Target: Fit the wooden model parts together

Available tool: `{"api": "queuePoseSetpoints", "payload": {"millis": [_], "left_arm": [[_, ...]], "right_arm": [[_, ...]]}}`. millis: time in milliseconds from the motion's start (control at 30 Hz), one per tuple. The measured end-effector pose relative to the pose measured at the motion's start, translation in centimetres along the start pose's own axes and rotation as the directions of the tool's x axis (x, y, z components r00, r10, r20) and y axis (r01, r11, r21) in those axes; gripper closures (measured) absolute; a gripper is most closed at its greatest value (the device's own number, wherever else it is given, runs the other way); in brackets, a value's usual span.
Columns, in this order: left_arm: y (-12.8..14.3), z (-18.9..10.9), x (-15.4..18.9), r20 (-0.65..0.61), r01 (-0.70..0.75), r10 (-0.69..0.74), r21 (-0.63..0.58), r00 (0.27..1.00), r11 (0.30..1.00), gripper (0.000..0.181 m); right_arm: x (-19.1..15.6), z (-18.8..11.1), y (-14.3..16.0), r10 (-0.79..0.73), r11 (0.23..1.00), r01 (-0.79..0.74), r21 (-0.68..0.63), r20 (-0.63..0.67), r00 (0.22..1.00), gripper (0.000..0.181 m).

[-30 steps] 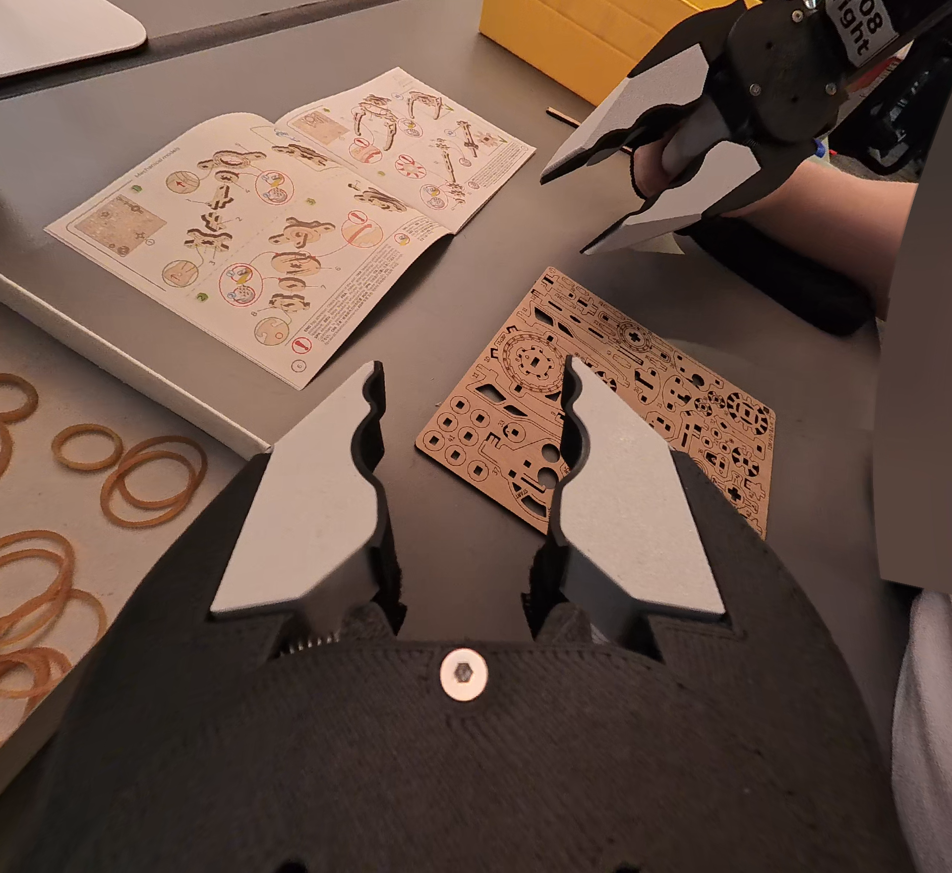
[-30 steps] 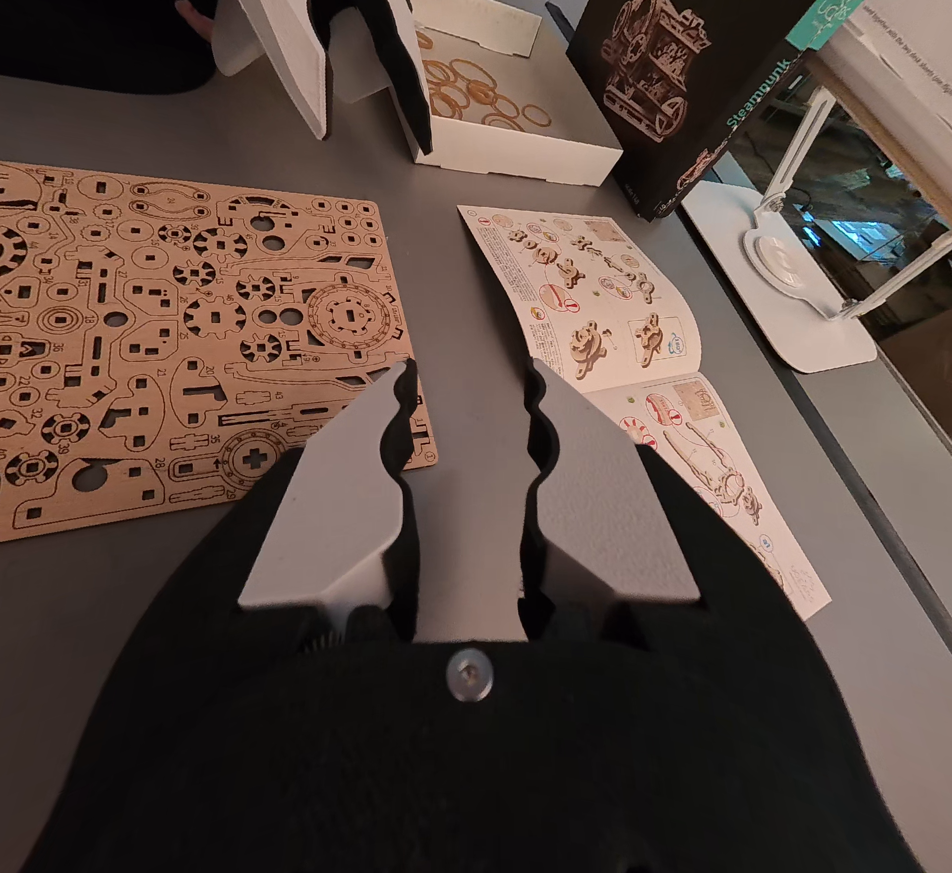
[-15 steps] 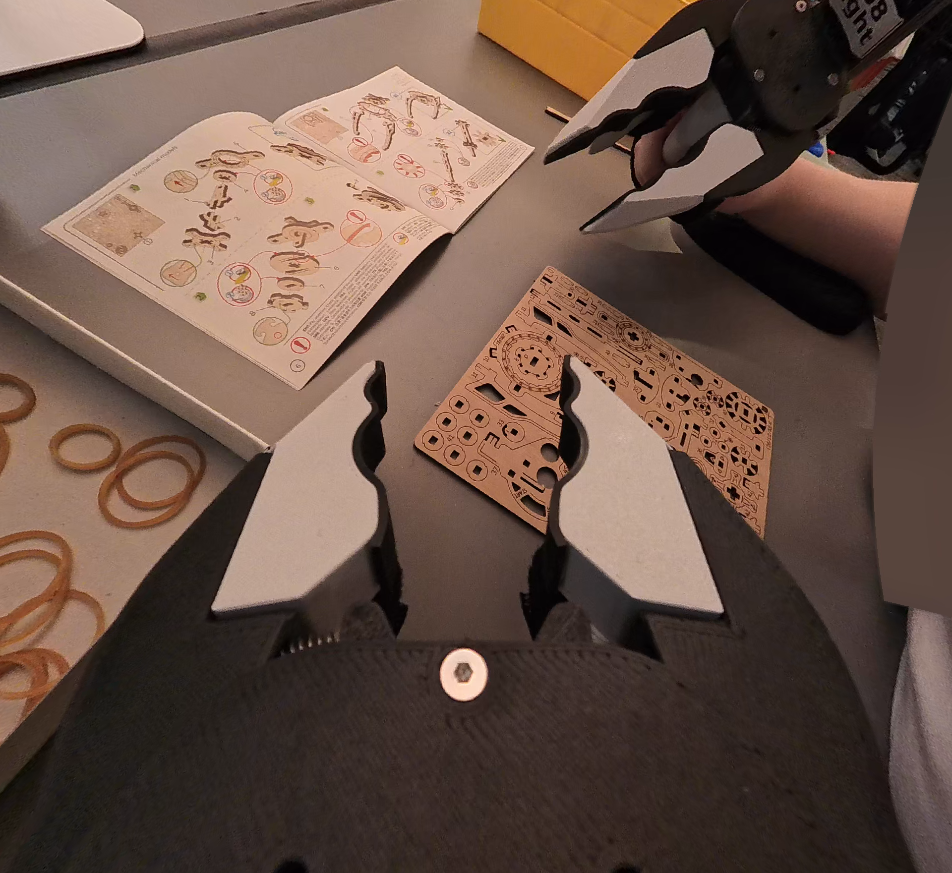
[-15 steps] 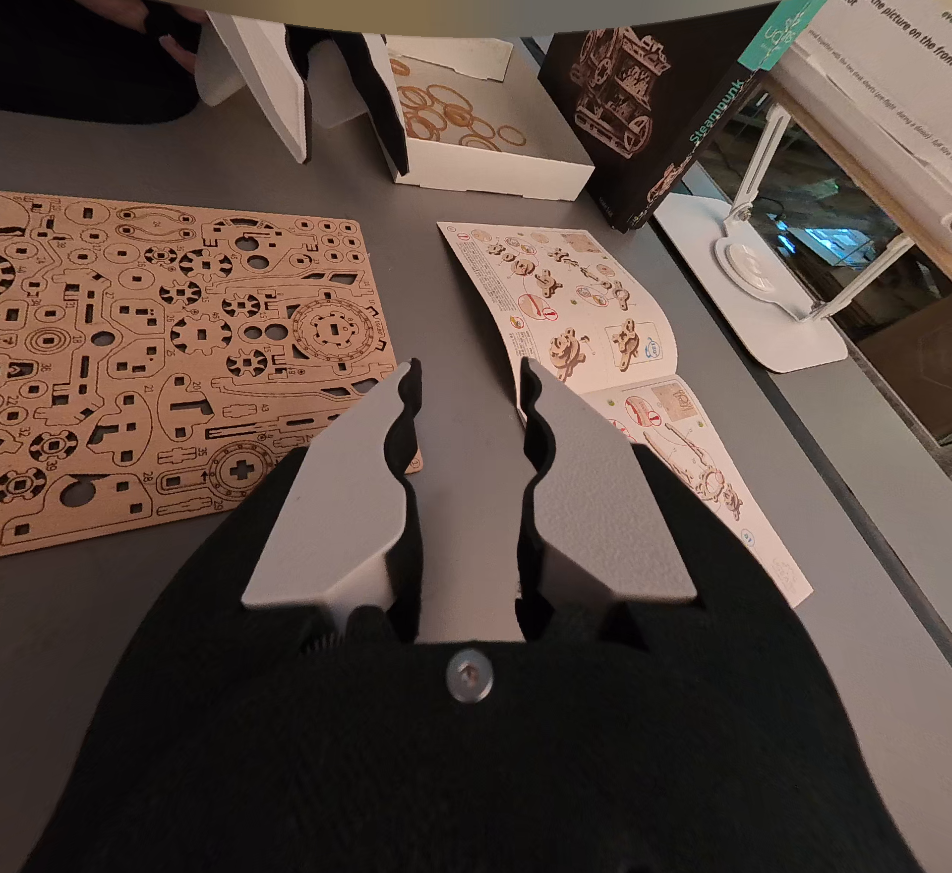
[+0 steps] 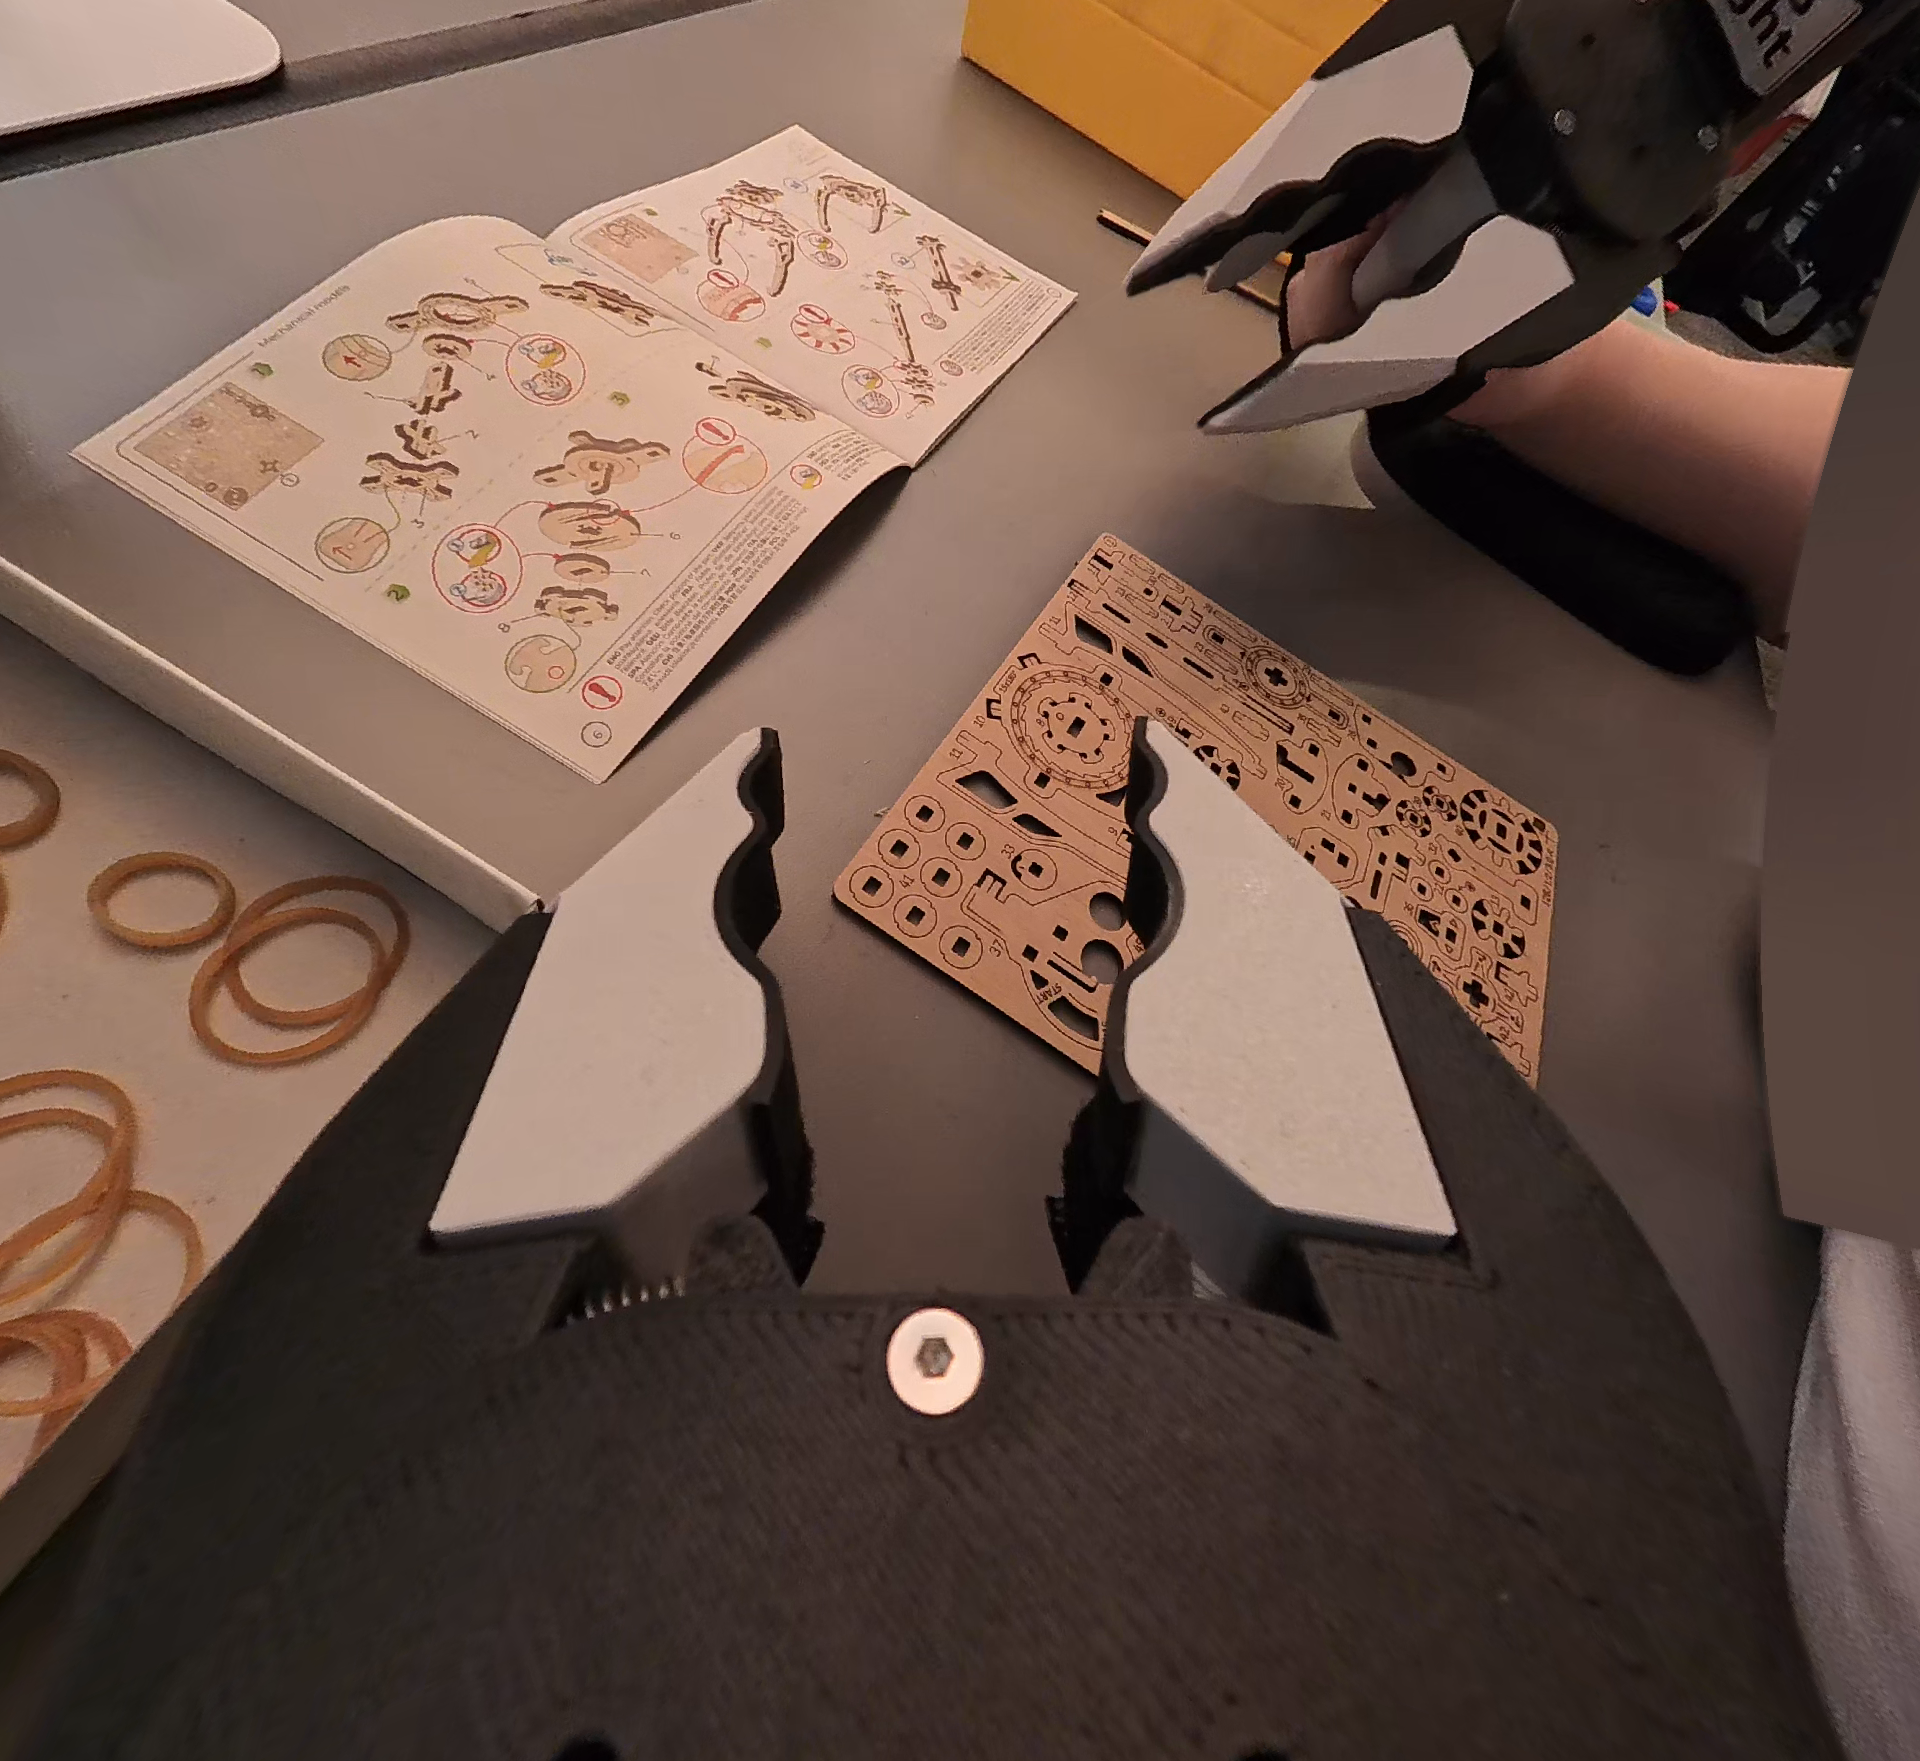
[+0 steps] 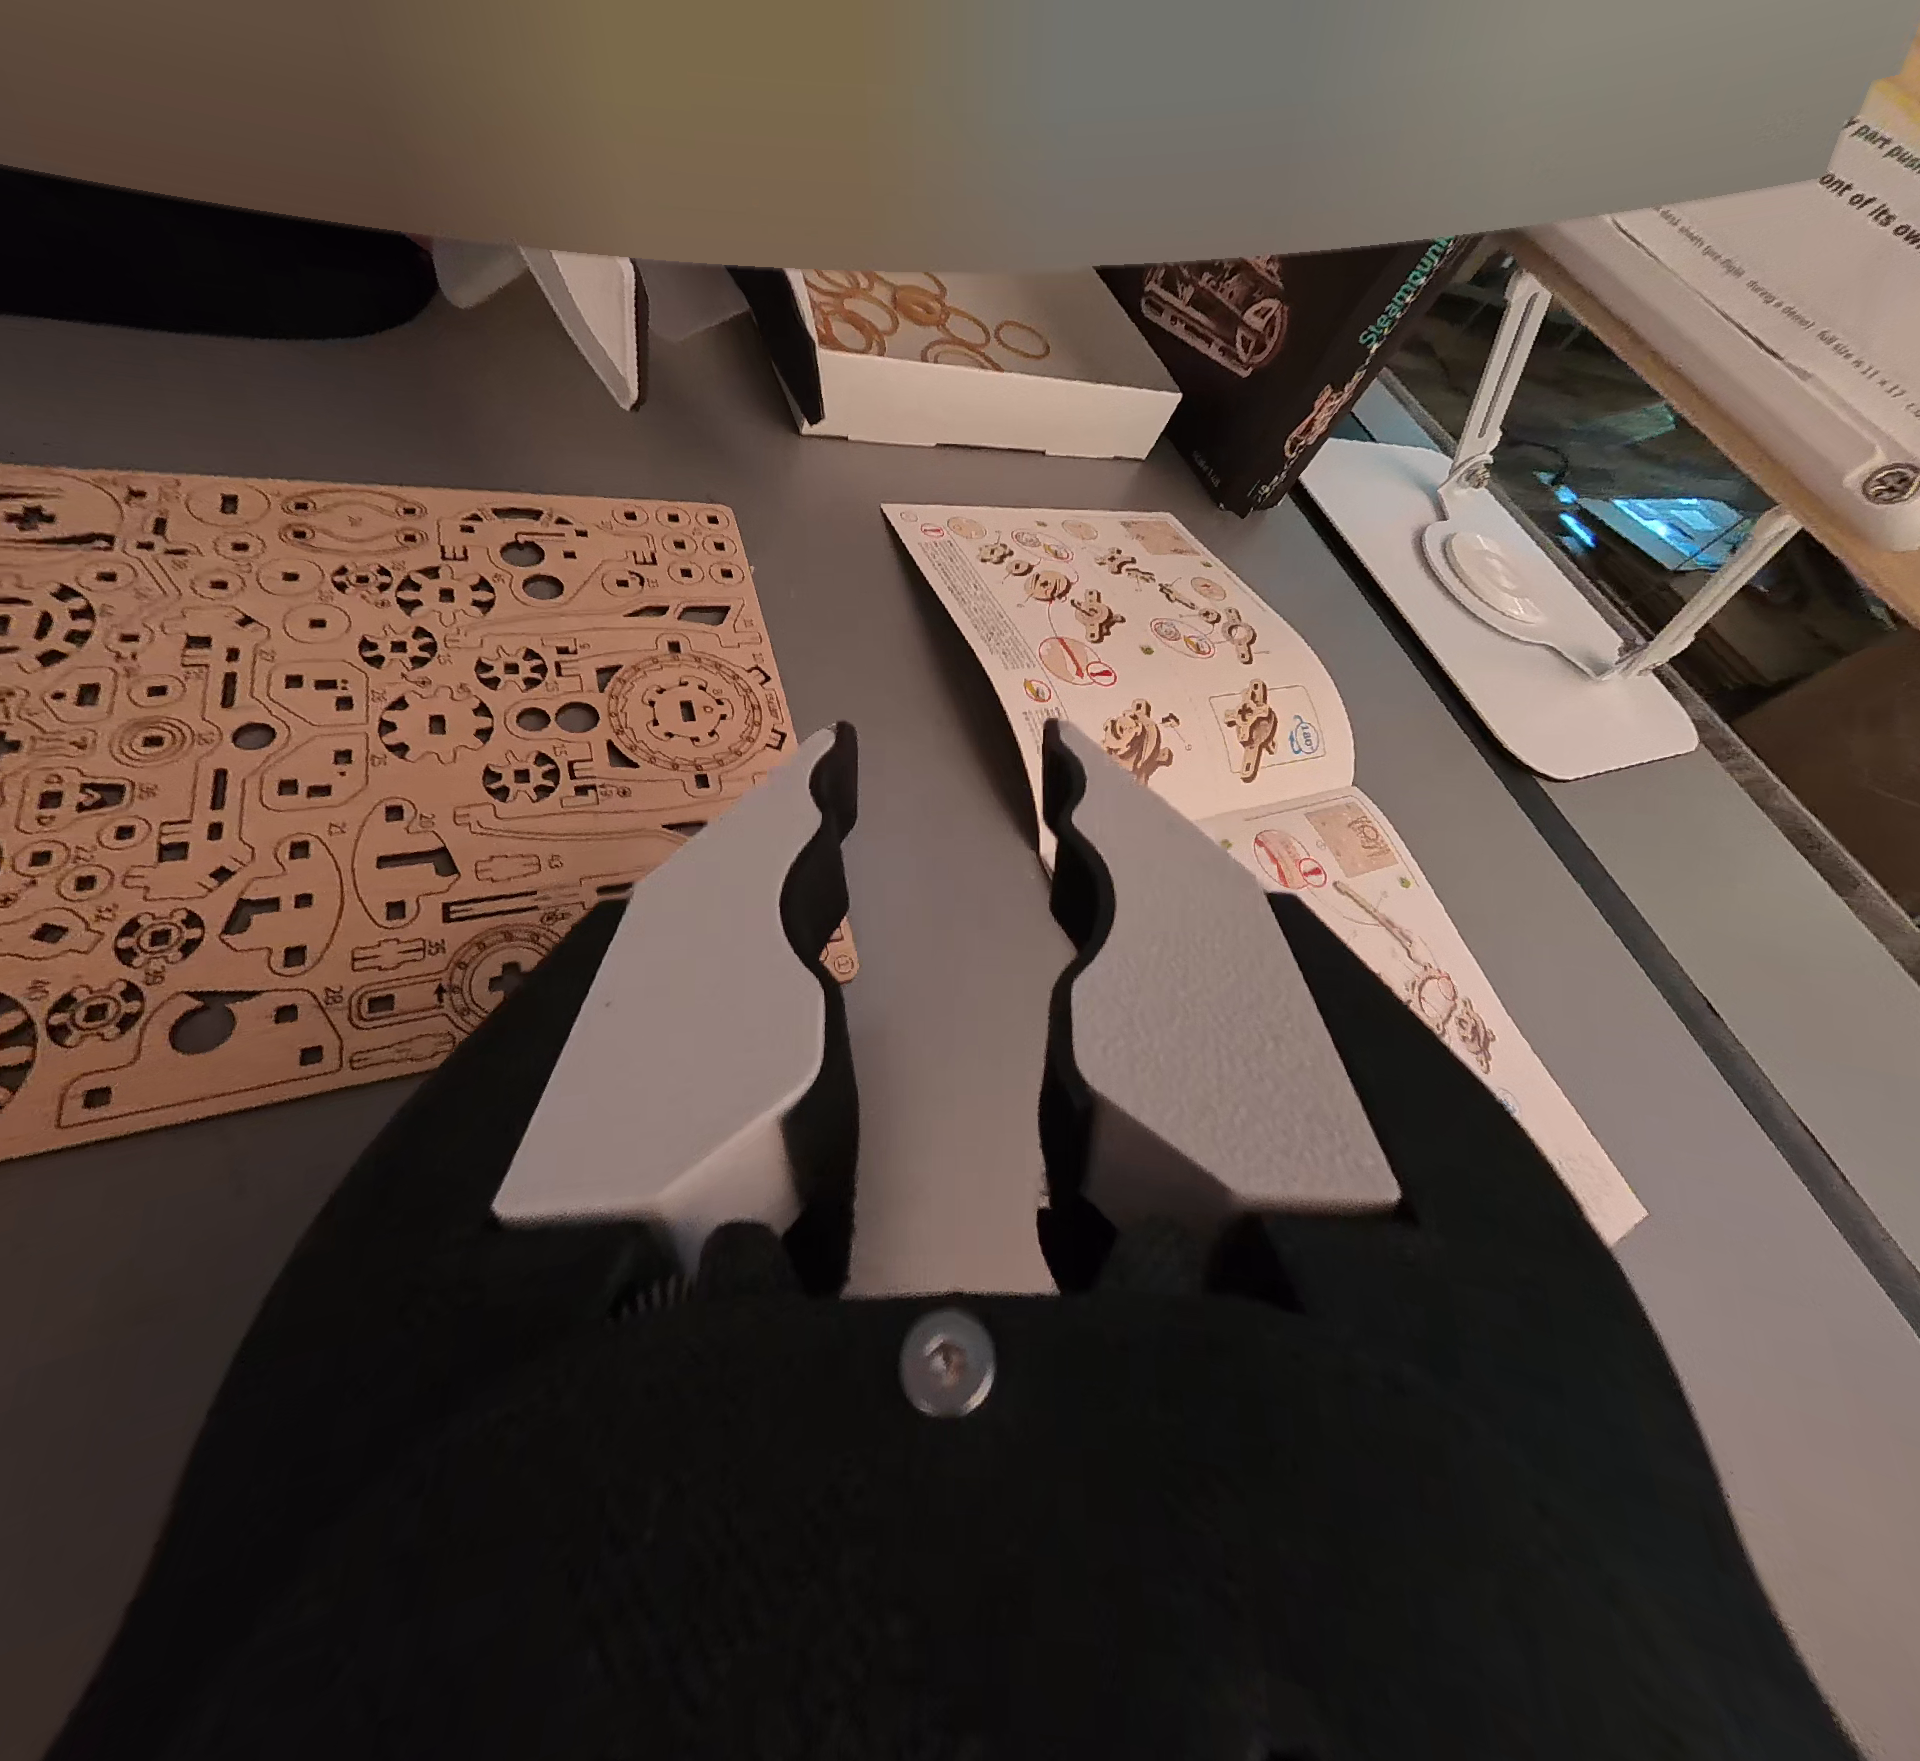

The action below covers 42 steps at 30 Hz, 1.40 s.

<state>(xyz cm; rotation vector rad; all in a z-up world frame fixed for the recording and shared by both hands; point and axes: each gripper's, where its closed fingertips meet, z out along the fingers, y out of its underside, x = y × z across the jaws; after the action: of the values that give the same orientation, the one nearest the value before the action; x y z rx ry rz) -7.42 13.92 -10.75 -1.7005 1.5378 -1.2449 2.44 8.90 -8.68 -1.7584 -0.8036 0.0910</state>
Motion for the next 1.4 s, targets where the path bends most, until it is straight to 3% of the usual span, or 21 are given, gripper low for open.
{"api": "queuePoseSetpoints", "payload": {"millis": [533,800,933,1400], "left_arm": [[0.0,0.0,0.0,-0.003,0.004,-0.004,0.003,1.0,1.0,0.118],[-1.9,-1.4,-0.9,0.056,-0.001,-0.006,0.122,0.998,0.992,0.125],[-1.7,-1.3,-1.0,0.066,-0.01,0.002,0.108,0.998,0.994,0.125],[-1.6,-1.2,-0.9,0.061,-0.01,0.003,0.105,0.998,0.994,0.127]], "right_arm": [[1.7,-0.8,-0.7,0.096,0.993,-0.093,0.068,-0.045,0.994,0.147],[3.1,-1.3,-0.5,0.198,0.973,-0.193,0.125,-0.03,0.98,0.147],[3.4,-1.4,-0.6,0.243,0.959,-0.239,0.153,-0.004,0.97,0.143],[3.9,-1.2,-0.1,0.226,0.966,-0.219,0.138,-0.038,0.973,0.137]]}}
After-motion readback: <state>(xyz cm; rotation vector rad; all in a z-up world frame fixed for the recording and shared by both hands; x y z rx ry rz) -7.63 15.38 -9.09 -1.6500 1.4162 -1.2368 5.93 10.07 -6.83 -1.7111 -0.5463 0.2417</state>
